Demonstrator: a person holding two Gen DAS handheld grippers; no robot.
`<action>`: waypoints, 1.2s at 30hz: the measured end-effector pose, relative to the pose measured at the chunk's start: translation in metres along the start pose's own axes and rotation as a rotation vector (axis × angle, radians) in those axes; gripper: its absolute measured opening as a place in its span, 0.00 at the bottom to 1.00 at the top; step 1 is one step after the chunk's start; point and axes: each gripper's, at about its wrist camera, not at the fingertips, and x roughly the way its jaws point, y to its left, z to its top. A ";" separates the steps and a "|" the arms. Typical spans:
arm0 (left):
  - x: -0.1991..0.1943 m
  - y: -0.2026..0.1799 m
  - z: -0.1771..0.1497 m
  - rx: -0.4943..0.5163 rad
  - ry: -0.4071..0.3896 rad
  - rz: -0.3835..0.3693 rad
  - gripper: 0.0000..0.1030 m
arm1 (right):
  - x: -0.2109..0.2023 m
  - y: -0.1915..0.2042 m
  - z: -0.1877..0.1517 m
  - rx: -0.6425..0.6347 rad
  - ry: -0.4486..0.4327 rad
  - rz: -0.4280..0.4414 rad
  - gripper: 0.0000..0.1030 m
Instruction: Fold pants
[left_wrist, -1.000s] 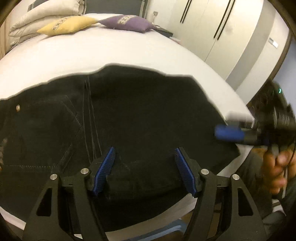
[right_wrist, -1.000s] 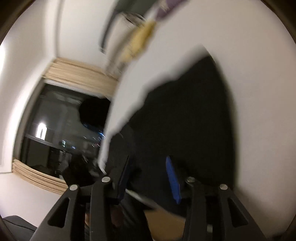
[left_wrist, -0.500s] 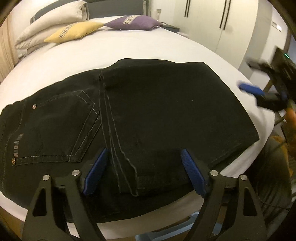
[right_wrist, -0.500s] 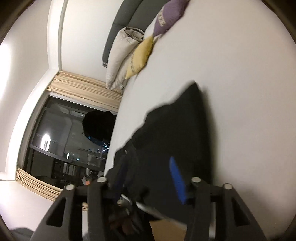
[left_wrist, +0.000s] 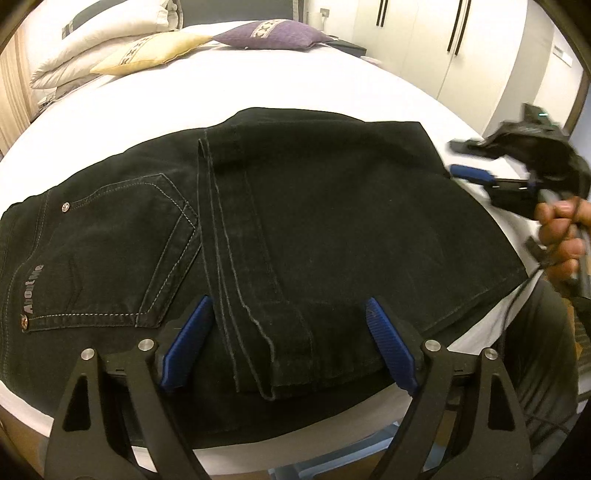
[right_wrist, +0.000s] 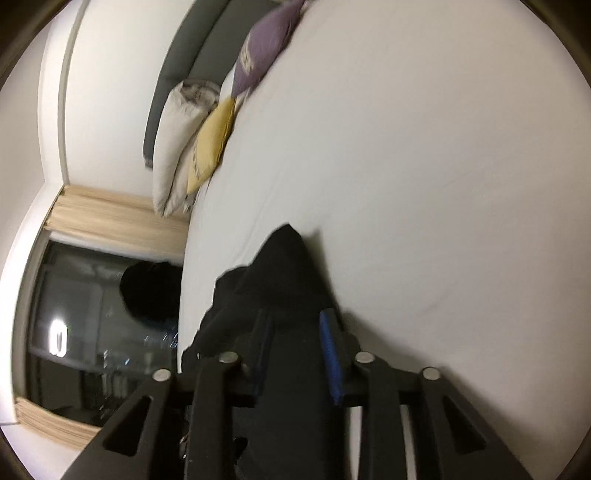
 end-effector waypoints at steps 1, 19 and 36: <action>0.001 0.000 0.000 -0.002 -0.001 0.000 0.83 | -0.008 0.012 -0.006 -0.028 -0.016 0.053 0.40; -0.022 0.013 -0.004 -0.085 -0.033 -0.013 0.83 | -0.023 0.025 -0.073 -0.134 0.123 0.024 0.42; -0.123 0.237 -0.111 -0.857 -0.242 0.098 0.85 | 0.043 0.052 -0.082 -0.110 0.178 0.056 0.45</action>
